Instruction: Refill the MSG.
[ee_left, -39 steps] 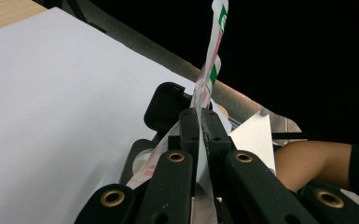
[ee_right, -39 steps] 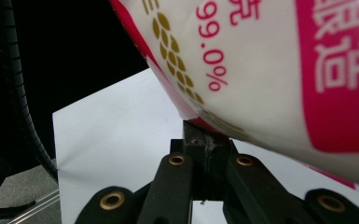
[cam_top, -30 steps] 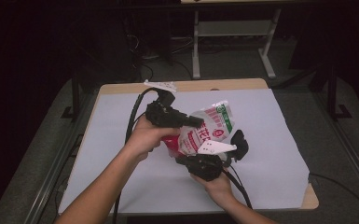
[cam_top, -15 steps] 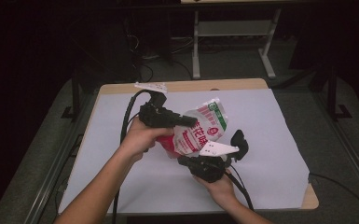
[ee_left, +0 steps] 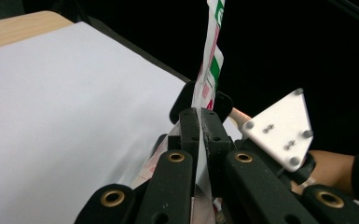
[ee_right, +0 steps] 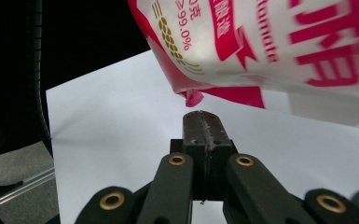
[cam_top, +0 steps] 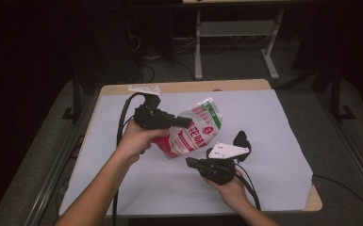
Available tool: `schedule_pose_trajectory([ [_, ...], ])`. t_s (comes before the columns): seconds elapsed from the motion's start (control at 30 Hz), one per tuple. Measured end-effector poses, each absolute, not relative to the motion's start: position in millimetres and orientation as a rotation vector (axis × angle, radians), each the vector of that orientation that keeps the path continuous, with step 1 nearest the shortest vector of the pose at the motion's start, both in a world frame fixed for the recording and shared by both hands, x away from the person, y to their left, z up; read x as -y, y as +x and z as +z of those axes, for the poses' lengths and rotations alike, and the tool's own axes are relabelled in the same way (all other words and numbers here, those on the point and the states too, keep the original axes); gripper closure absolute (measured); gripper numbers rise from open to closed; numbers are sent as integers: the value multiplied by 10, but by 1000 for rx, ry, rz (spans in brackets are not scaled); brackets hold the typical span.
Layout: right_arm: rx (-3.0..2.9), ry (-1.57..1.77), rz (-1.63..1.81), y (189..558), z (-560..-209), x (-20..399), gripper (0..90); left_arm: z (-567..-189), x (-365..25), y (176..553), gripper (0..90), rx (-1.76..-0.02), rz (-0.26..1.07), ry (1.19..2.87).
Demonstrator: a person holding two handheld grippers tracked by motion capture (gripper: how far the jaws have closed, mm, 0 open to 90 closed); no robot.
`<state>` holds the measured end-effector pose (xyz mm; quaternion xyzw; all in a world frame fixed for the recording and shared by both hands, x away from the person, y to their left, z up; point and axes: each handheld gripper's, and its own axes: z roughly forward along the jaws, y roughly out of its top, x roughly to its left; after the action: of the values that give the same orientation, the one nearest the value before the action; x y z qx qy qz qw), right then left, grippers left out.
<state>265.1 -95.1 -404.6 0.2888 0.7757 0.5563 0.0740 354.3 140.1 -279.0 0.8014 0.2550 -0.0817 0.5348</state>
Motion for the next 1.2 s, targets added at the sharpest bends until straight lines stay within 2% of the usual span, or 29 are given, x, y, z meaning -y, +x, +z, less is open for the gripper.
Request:
schedule_pose_trajectory([
  [0.53, -2352, 861, 1593, 2655, -3950, 1311, 900, -3011, -1635, 3624, 900, -678, -144, 1878],
  [0.97, -2373, 869, 1581, 2620, -3940, 1706, 900, -3208, -1540, 3785, 899, -716, -85, 1891],
  [1.2, -2385, 864, 1571, 2643, -3948, 1730, 900, -3416, -1555, 3848, 899, -746, -79, 1886],
])
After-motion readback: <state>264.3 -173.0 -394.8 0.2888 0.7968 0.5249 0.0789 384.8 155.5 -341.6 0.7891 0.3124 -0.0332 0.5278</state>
